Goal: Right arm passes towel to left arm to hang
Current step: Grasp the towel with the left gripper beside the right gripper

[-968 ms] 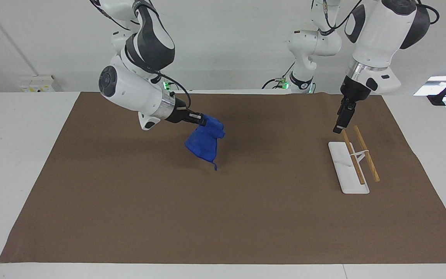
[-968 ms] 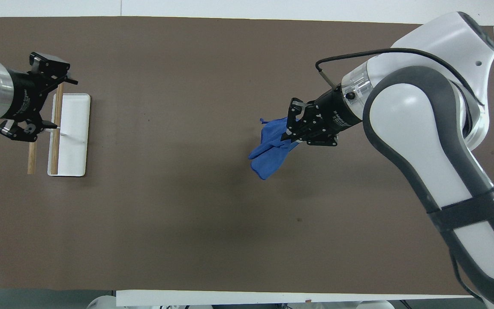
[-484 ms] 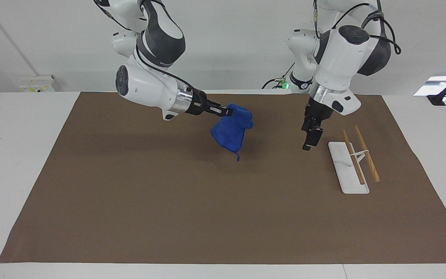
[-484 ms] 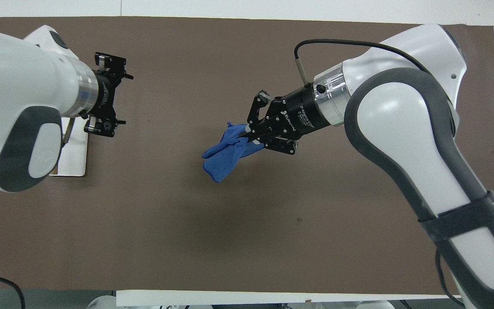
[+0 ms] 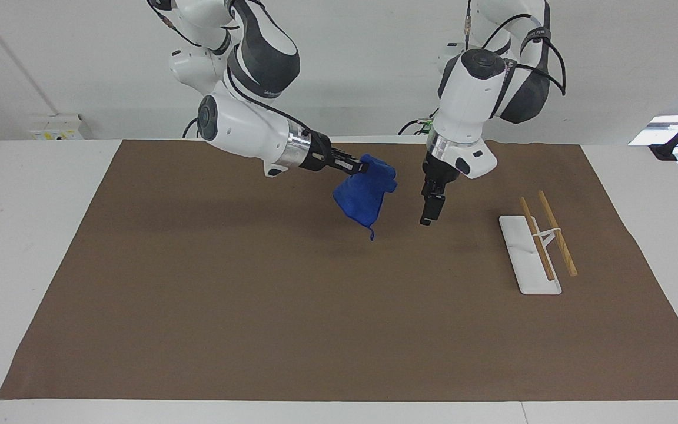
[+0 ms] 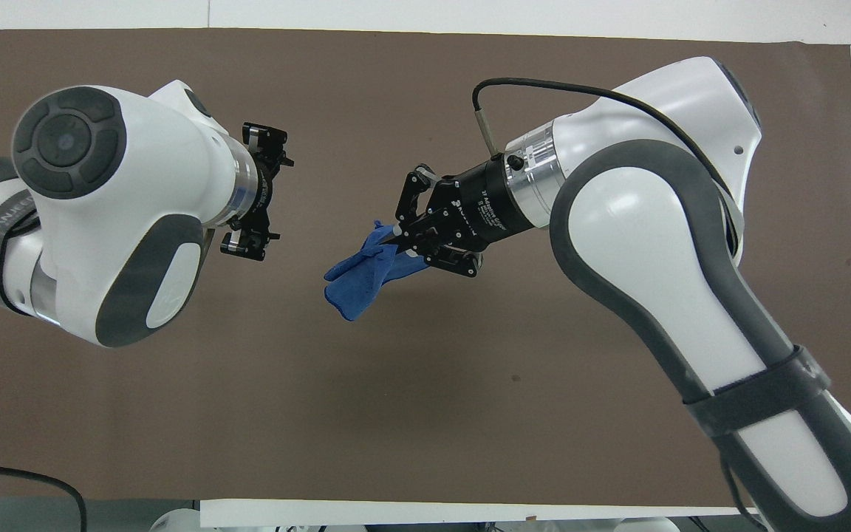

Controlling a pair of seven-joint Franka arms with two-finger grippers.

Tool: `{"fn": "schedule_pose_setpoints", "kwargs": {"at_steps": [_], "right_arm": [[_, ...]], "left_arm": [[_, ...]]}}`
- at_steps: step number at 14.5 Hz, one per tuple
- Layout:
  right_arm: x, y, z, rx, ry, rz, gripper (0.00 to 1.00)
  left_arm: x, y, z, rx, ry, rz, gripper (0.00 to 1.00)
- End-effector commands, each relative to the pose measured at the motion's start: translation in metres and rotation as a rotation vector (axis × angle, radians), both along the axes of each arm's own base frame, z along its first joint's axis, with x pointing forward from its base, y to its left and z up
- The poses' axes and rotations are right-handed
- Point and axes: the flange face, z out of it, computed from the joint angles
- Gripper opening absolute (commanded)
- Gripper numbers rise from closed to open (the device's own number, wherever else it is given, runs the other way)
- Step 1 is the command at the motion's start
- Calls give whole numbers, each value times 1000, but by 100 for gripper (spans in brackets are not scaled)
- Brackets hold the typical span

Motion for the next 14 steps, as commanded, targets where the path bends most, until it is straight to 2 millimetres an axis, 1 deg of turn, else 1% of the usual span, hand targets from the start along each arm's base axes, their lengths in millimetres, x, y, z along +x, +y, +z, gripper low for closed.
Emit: {"fn": "schedule_pose_setpoints", "kwargs": {"at_steps": [1,3,5,7,11,13,14], "right_arm": [[-6,14,1,9,14,-39,0],[-6,17,1,6,17,-54,0],[-6,16,1,6,18,-54,0],[-5,16,1,7,14,-57,0],[-5,16,1,5,15,-54,0],[-5,16,1,5,14,-55,0],[-5,16,1,5,14,-55,0]], "left_arm": [[-18,-6,-6,3,25,-2,99],[-38,-17,-11,16,53,2,99],[-45,-15,-12,39,85,-3,99],[-49,-14,-14,56,113,-6,99],[-49,-14,-14,57,114,-6,98],[-50,-15,-14,48,119,-5,91],[-50,-15,-15,45,122,-2,84]]}}
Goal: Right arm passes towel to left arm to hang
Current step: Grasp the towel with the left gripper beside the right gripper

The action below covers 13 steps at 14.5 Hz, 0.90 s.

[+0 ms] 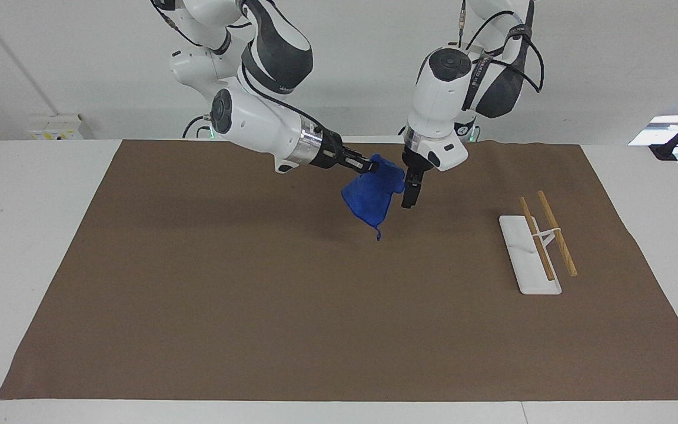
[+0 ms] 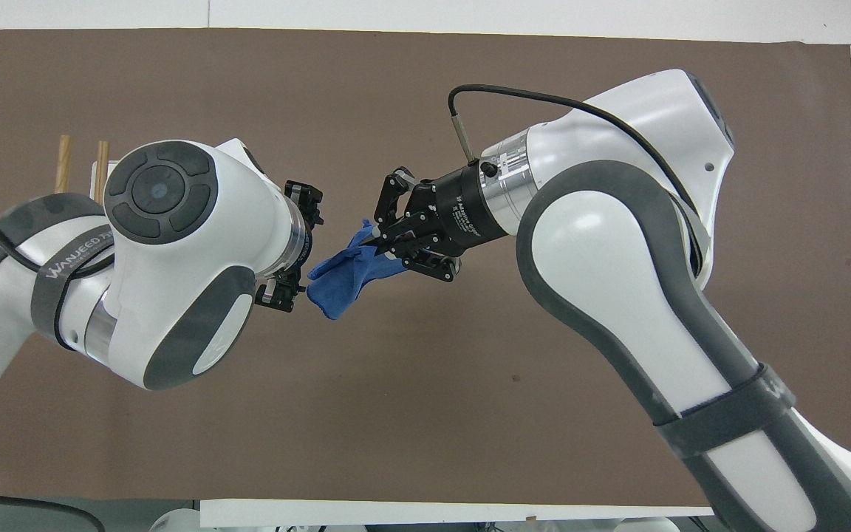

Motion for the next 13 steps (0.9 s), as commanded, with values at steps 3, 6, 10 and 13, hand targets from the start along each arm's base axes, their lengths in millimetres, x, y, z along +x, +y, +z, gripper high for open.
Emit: {"fn": "schedule_pose_setpoints", "kwargs": {"at_steps": [3,6,10,13], "right_arm": [[-1,-1,-2,13,12,-21,0],[-1,-1,-2,14,11,-20,0],[-1,-1,-2,14,12,-19,0],[-1,-1,-2,14,12,-19,0]], "left_arm": [[-9,4,2,-14,13,8,61],[-9,4,2,-14,13,7,56],[-10,5,3,-14,13,5,45],[-10,6,1,-12,15,4,41]]}}
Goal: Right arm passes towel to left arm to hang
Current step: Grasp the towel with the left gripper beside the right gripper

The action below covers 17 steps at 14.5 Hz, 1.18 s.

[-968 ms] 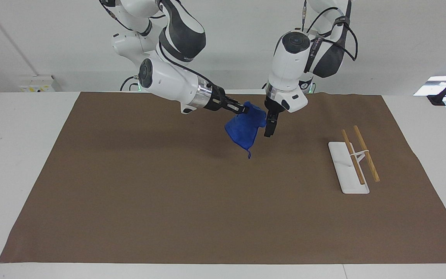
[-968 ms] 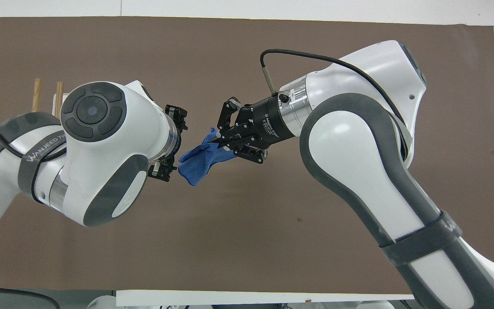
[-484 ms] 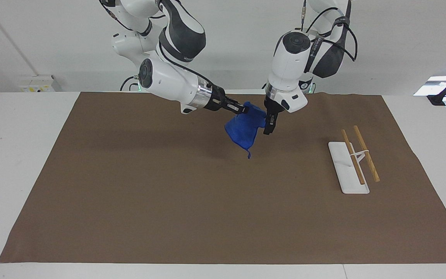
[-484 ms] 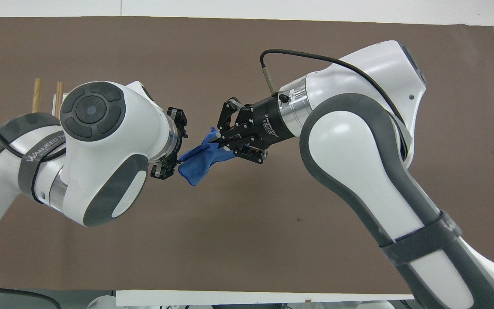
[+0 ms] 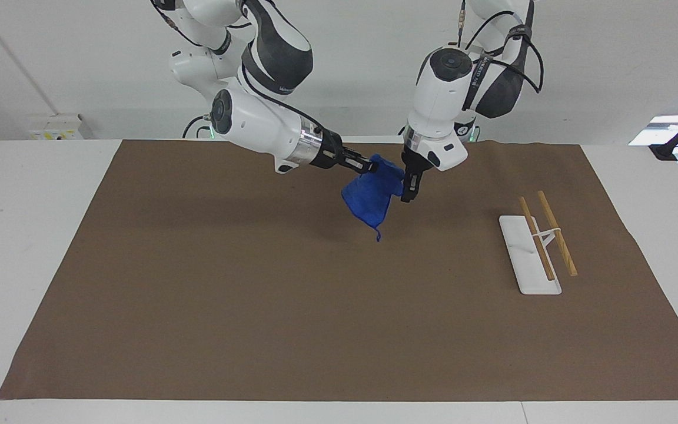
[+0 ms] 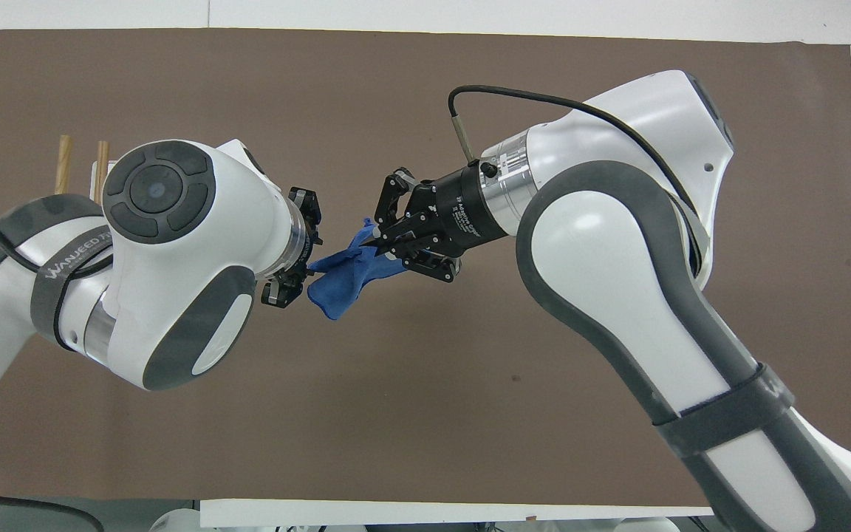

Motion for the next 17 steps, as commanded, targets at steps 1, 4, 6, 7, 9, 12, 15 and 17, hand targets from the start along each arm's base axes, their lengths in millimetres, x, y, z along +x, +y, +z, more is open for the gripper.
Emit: {"fn": "schedule_pose_setpoints", "kwargs": {"at_steps": [1,4,6,7,9,12,15,17], "right_arm": [[-1,-1,-1,14,10,-19,0],[-1,-1,-1,14,10,-19,0],[0,-1,-1,14,9,-20,0],[0,-1,-1,14,9,-20,0],[0,-1,-1,14,9,-20,0],[0,-1,-1,15,8,-19,0],[0,-1,-1,14,9,-20,1],[0,-1,-1,14,9,-20,24]], "left_arm": [[-10,6,1,-6,11,1,40],[-10,6,1,-7,9,1,22],[-10,5,1,-6,11,-1,5],[-10,5,1,-6,11,-1,0],[-11,6,0,-4,13,-1,0],[-10,7,-1,-3,14,3,0],[-10,7,-1,-3,14,3,0],[-10,7,-1,-3,14,3,0]]}}
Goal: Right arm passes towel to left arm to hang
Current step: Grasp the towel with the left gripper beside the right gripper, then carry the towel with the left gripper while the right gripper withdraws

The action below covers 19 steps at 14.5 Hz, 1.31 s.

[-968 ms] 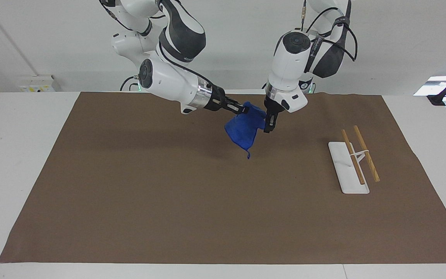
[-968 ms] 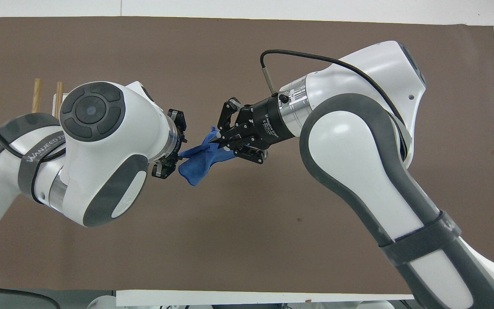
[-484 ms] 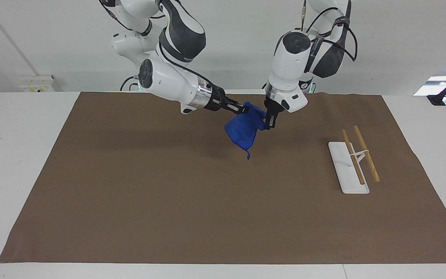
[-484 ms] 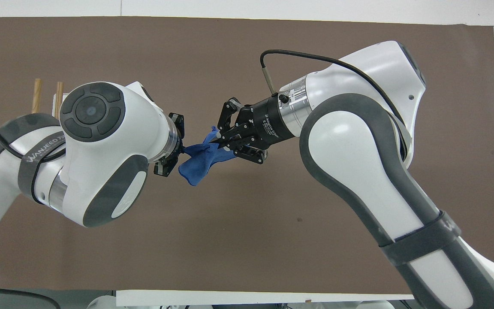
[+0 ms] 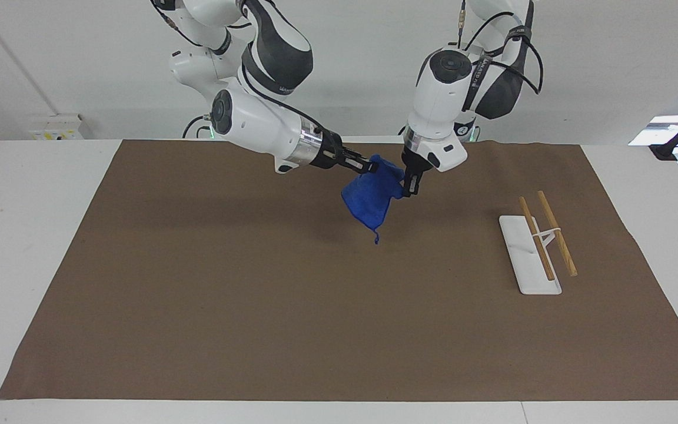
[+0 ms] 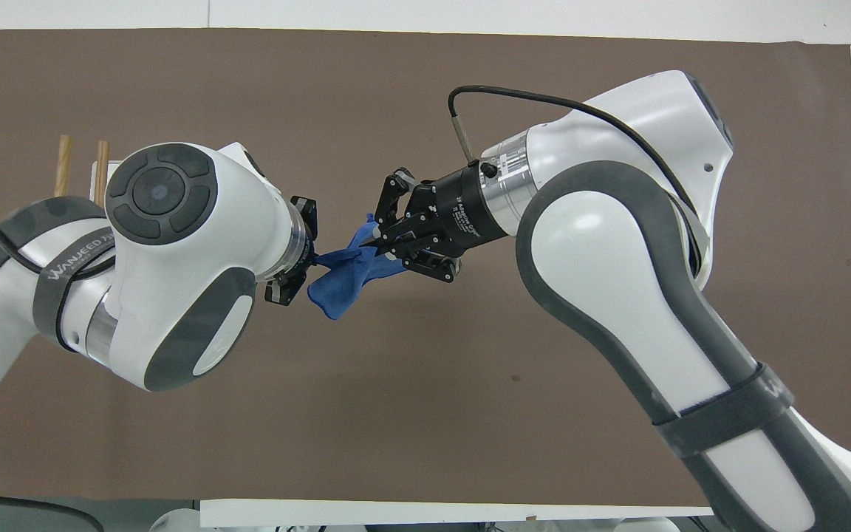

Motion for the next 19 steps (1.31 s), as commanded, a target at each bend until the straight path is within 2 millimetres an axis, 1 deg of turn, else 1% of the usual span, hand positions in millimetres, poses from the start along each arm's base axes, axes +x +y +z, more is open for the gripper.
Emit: {"fn": "schedule_pose_setpoints", "kwargs": {"at_steps": [1,2,4,6,7,8,9,10,11,13,14,15,16,17,19], "right_arm": [[0,-1,0,14,0,-14,59],[0,-2,2,8,-16,-3,100],[4,-7,3,-26,-94,52,100],[9,-21,3,-119,-209,138,100],[10,-30,5,-198,-288,204,100],[12,-42,12,-267,-360,256,100],[15,-56,15,-337,-421,312,100],[21,-76,20,-402,-484,362,100],[25,-95,25,-458,-532,409,100],[35,-145,32,-533,-582,469,100],[37,-165,37,-570,-611,520,100],[38,-187,41,-613,-622,580,100],[36,-209,50,-657,-630,637,100],[31,-228,59,-698,-627,701,100],[21,-268,91,-772,-611,773,100]], "left_arm": [[-9,6,2,-7,8,3,0],[-9,7,2,-6,10,3,0],[-9,6,4,-10,5,3,0],[-4,6,8,-16,-4,6,0],[3,7,18,-27,-20,0,0],[7,7,28,-35,-38,-26,0],[12,9,39,-41,-56,-52,0],[17,13,52,-50,-77,-66,0],[25,25,60,-47,-82,-60,0],[42,59,85,-33,-77,-90,0],[50,79,101,-25,-73,-138,0],[58,102,112,-20,-70,-166,0],[65,127,120,-15,-67,-167,0],[75,159,121,-10,-66,-158,0],[84,208,117,-1,-42,-214,0]]}}
